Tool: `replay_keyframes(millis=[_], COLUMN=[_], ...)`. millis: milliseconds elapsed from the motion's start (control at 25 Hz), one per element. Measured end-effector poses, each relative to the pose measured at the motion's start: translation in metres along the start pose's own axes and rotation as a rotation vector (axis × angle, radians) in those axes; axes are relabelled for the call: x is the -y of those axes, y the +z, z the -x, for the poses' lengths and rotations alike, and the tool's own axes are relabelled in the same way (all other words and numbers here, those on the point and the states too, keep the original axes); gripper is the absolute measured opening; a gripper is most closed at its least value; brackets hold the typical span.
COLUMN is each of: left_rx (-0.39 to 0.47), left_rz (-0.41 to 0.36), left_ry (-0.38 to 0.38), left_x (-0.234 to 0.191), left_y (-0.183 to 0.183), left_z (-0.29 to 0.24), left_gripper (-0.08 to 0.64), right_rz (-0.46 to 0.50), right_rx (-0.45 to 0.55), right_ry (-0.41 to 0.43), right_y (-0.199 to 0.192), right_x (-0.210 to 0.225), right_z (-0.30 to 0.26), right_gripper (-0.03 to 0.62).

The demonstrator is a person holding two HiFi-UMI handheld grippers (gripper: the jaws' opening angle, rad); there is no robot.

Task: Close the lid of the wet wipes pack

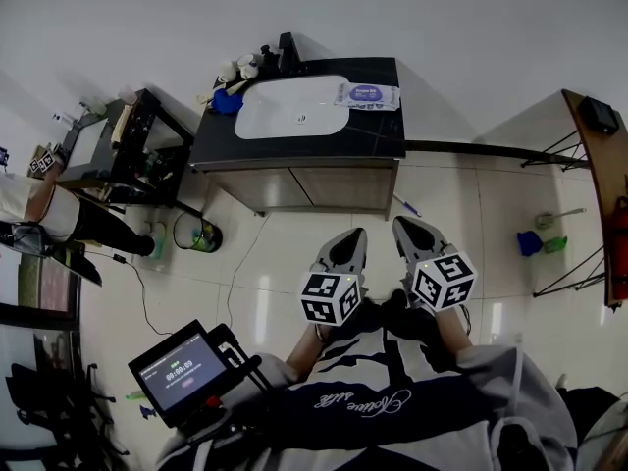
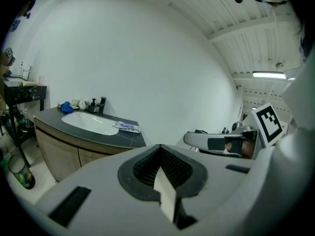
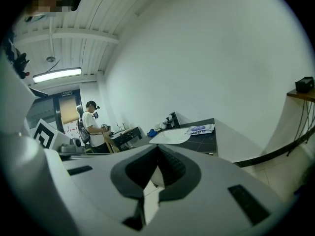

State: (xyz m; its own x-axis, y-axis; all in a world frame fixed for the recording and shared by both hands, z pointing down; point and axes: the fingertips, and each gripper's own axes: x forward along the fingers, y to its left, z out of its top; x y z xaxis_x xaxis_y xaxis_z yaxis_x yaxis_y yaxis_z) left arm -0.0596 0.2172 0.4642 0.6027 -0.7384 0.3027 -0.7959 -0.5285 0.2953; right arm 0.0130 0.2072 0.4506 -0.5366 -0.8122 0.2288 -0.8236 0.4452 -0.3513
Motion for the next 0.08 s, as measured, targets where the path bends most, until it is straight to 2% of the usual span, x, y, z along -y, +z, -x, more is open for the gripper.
replay_keyframes(millis=[80], left_rx=[-0.001], left_rz=[0.0], left_ry=[-0.004], left_x=[0.0005], left_y=[-0.0005], left_z=[-0.0012], left_gripper=[-0.002], right_rz=[0.003], right_rx=[0.001], right_ry=[-0.001], right_y=[0.0003], right_x=[0.0011], right_z=[-0.0015], right_gripper=[-0.002])
